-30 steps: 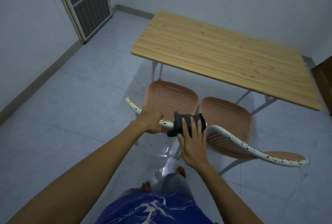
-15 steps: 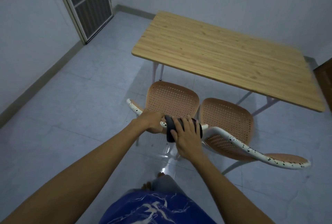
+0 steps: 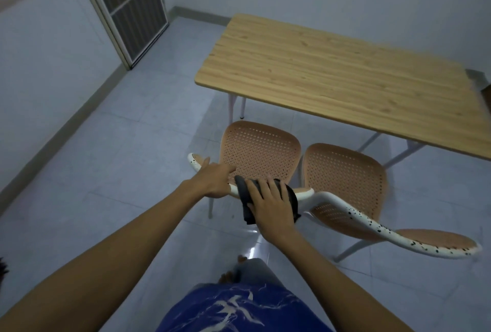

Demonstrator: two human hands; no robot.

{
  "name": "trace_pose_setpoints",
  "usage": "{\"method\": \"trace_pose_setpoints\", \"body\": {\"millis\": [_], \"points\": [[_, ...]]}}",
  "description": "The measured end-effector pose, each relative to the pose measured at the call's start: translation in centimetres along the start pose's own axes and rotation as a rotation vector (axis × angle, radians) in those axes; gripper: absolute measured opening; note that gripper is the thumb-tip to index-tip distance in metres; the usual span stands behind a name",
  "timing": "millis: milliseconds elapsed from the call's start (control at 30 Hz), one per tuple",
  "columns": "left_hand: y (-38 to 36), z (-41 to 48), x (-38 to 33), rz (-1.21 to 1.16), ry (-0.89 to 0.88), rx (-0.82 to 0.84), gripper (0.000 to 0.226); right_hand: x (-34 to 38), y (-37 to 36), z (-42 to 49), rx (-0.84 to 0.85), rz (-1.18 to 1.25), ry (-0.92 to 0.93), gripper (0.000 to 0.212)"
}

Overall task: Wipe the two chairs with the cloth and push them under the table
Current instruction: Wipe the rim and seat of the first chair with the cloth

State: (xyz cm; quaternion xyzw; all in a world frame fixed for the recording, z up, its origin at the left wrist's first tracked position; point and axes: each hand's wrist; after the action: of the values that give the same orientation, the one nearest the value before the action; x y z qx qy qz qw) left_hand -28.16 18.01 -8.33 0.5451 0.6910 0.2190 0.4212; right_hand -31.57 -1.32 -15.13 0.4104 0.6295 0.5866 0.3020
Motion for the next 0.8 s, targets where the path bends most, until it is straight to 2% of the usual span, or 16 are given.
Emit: {"method": "trace_pose_setpoints", "body": {"millis": [100, 200, 333, 433, 533, 733, 800], "points": [[0.5, 0.0, 0.6, 0.011, -0.002, -0.043, 0.063, -1.9, 0.1, -1.7, -0.038, -0.014, -0.005, 0.059], [0.9, -0.2, 1.8, 0.034, 0.013, -0.056, 0.061, -2.2, -0.6, -3.3, -0.085, -0.009, 0.002, 0.080], [1.5, -0.5, 2.4, 0.017, 0.016, -0.044, 0.058, 0.8, -0.7, -0.8, -0.080, 0.017, 0.131, 0.094], [1.6, -0.5, 2.8, -0.043, 0.013, -0.027, 0.061, 2.5, 0.2, 1.7, -0.026, 0.027, 0.127, 0.088], [2.2, -0.2, 3.5, -0.067, 0.052, -0.017, 0.072, 2.6, 0.3, 1.4, -0.049, 0.045, 0.063, 0.074], [3.6, -0.7, 4.3, -0.076, 0.082, -0.028, 0.069, 2.7, -1.0, -1.3, -0.087, 0.053, 0.113, 0.105], [3.8, -0.6, 4.8, -0.091, 0.080, -0.012, 0.067, 4.1, -0.5, 0.6, -0.074, 0.052, 0.160, 0.103]]}}
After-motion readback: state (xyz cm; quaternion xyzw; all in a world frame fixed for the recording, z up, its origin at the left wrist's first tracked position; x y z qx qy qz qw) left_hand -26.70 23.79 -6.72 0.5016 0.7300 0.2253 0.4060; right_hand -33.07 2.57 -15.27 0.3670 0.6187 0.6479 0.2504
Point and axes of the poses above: each hand's wrist, its own z-axis towards the middle knuckle, its own y-axis out of the back of the hand, x = y × z, and after that the axes turned 6 degrees about x, right-handed
